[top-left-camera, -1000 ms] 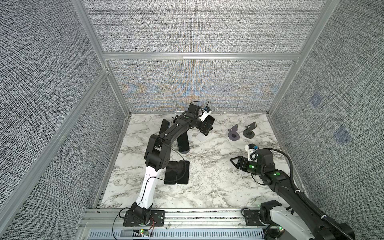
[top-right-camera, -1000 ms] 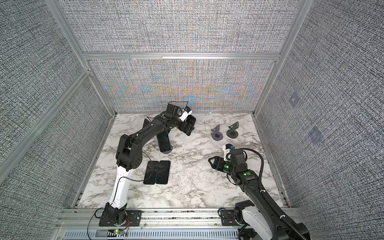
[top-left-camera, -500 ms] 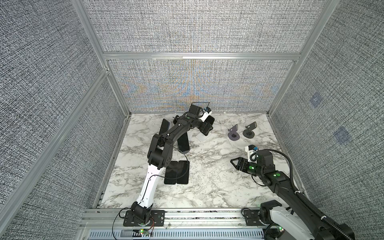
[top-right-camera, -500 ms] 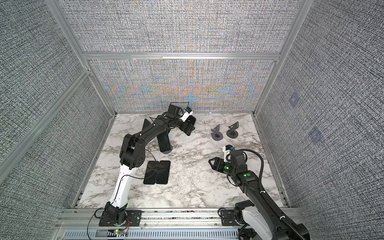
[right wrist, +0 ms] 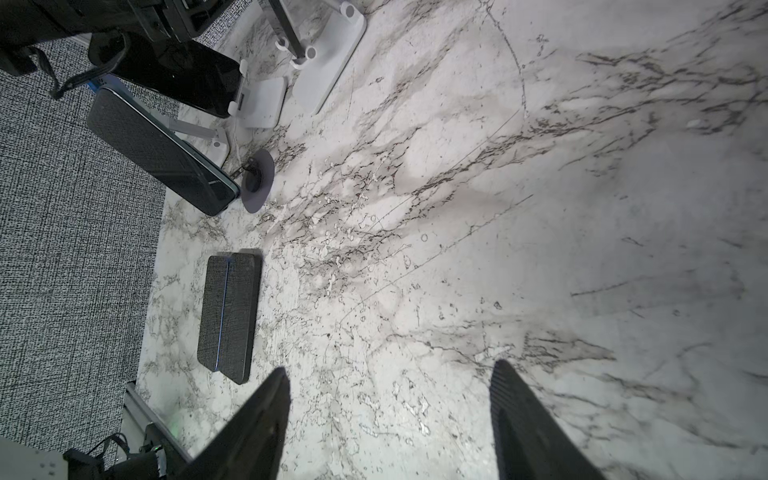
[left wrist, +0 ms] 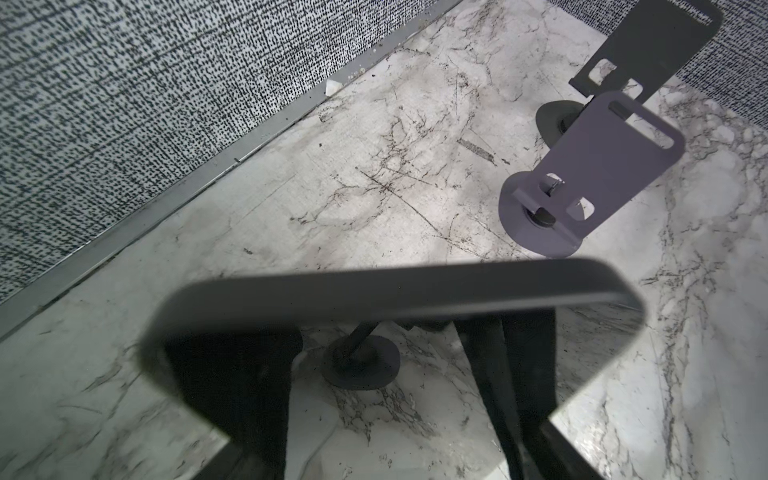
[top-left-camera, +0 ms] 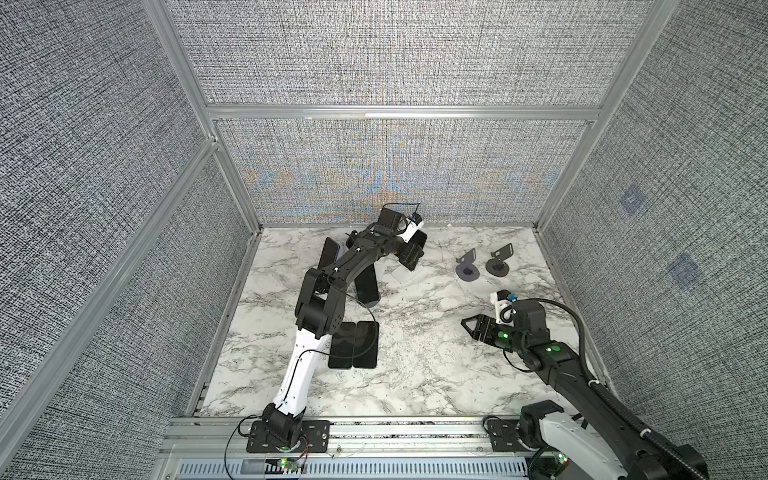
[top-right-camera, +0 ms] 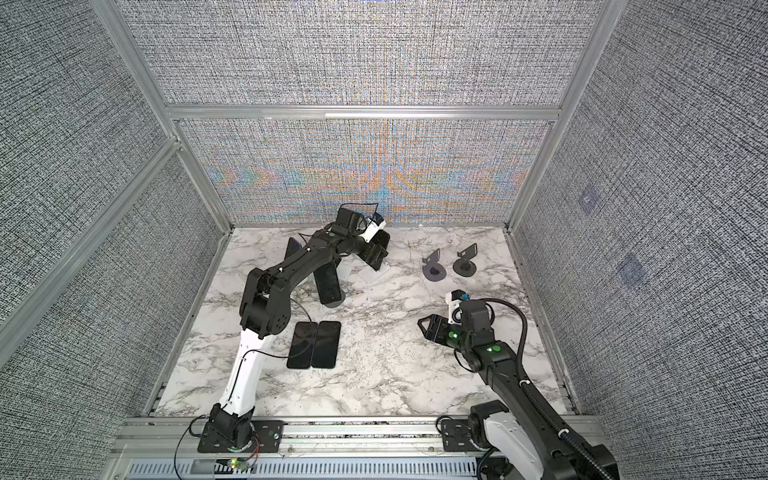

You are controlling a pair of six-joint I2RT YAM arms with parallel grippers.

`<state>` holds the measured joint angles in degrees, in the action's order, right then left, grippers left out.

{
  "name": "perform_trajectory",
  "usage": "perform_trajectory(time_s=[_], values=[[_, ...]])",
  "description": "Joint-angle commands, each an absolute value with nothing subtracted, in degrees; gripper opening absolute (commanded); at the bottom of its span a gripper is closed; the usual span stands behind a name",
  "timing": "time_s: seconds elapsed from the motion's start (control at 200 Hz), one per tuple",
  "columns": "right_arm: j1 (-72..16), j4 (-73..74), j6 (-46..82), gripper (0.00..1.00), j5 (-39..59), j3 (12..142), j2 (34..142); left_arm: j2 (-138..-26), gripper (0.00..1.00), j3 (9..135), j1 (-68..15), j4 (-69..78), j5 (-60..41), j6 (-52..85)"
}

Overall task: Remove the phone from the phone stand
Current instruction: 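Close the left gripper and lift the black phone off the white stand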

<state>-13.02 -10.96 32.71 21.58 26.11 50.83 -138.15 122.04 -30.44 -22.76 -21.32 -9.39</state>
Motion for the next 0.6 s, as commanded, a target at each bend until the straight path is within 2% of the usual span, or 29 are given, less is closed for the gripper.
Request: perform_trajectory(time_s=[0.0,0.345,0.595], values=[[-13.05,-9.96,32.21,0.66,21.71,26.05,51.05,-137.13,0.73,122.18,-30.5,-23.02,-21.17,-9.52],[-13.05,-9.9,32.25,0.66,21.84,26.63,51.58,-133.96,0.68,123.46,-31.02,-24.82,-21.37,-8.59],[-12.95,-10.68,32.07,0.66,22.24,27.89,51.67,-131.11,0.63,124.92,-32.64,-29.57,-17.99,-8.02]])
